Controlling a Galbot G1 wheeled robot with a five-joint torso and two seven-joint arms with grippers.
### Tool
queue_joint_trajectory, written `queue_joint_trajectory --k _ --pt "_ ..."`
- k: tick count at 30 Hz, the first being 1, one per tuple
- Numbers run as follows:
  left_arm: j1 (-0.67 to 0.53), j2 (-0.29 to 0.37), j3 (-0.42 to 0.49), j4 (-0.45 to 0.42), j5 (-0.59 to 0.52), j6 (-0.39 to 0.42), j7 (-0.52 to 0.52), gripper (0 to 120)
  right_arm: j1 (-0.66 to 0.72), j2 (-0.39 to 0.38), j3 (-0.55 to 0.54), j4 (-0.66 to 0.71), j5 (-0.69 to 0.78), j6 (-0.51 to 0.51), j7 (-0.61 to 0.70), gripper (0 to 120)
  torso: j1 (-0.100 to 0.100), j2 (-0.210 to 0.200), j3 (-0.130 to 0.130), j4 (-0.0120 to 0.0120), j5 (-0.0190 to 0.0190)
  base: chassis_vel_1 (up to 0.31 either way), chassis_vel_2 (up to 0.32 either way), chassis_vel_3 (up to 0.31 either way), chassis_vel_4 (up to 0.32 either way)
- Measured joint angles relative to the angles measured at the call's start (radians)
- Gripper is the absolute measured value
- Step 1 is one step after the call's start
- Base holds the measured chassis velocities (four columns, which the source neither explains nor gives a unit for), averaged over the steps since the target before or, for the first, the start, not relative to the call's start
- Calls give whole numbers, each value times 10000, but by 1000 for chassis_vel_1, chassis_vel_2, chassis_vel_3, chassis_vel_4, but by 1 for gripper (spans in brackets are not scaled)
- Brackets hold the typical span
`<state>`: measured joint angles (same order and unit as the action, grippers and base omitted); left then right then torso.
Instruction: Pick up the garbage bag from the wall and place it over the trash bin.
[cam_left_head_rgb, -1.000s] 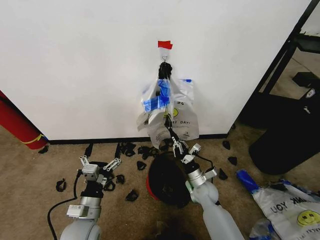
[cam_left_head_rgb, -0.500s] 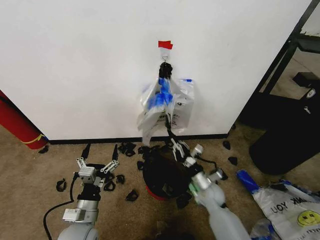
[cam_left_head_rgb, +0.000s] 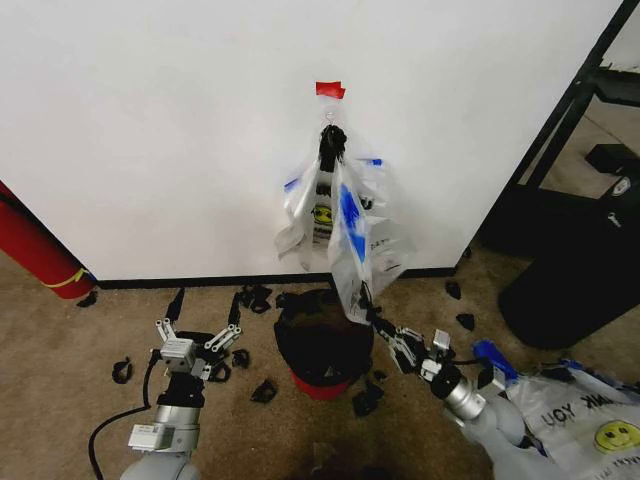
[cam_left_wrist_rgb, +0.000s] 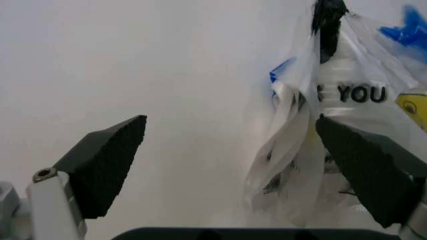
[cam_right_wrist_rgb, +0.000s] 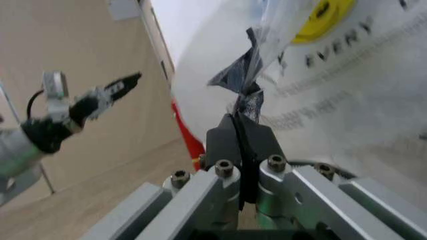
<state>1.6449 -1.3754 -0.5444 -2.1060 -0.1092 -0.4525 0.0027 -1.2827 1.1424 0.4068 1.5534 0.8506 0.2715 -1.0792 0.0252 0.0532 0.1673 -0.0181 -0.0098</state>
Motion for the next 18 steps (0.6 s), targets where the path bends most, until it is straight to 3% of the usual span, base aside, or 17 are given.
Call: queue_joint_trajectory --k 7,14,18 --pt "67 25 -47 -64 -5 -23 0 100 -45 77 141 -400 -374 64 -475 0 0 0 0 1 0 0 0 0 0" --pt "-129 151 -62 109 -76 -23 -2 100 98 168 619 -898 -958 -84 -1854 0 0 0 0 0 -1 0 0 0 0" --pt "-594 408 19 344 -250 81 1 100 351 308 557 -881 -753 226 -1485 0 0 0 1 0 -2 0 0 0 0"
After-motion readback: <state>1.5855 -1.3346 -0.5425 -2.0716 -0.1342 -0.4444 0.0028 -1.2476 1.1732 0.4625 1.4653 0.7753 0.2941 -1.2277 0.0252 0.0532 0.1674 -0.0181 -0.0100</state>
